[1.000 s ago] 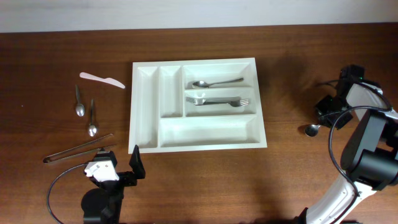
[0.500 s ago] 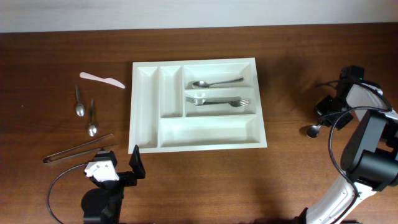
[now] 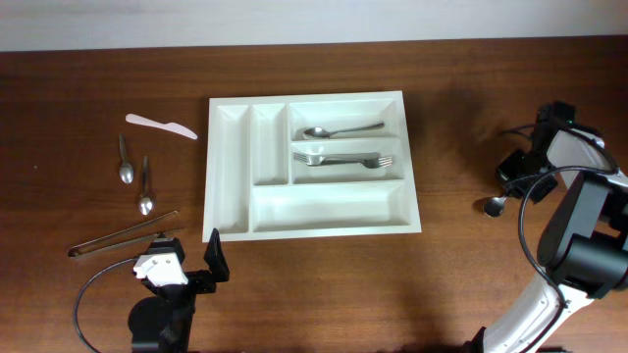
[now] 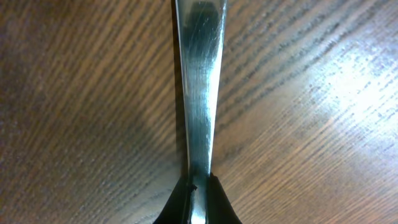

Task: Pack container
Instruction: 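Carry the large spoon into the tray's upper right compartment and release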

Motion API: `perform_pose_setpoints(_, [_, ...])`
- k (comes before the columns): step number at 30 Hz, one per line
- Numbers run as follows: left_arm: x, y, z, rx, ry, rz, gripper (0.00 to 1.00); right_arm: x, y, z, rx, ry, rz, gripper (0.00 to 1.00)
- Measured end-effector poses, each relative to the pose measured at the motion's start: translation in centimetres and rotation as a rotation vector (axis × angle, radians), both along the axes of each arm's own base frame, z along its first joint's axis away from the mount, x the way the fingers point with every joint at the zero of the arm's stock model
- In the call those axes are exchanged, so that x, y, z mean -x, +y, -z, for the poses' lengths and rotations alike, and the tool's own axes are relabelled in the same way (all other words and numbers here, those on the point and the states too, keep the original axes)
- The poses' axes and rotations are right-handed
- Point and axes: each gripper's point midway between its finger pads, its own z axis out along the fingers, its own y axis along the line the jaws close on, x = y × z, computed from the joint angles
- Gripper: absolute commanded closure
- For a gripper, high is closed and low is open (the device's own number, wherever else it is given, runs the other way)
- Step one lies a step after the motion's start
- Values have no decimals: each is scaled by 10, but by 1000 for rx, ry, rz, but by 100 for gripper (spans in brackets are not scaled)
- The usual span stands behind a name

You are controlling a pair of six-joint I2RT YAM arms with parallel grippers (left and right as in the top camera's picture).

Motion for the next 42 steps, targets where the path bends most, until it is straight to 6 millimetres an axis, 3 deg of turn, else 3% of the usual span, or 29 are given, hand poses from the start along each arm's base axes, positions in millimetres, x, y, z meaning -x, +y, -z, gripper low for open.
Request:
perform_pose_setpoints(11, [0,0,0,0,0,0,1,-25,1,-11,-57,-16,-88,96])
perform_pose_setpoints(20, [0,0,0,0,0,0,1,-64,-4,-64,-35,-123,-152,96])
perform_pose_setpoints(25, [0,0,0,0,0,0,1,-83,9,-87,-26,-169,-191,96])
perform_pose_setpoints(32, [0,0,0,0,0,0,1,-106,60,-101,-35,-210,-259,96])
perform_pose_setpoints(42, [0,0,0,0,0,0,1,-131,164,-105,-90,-273,-234,96])
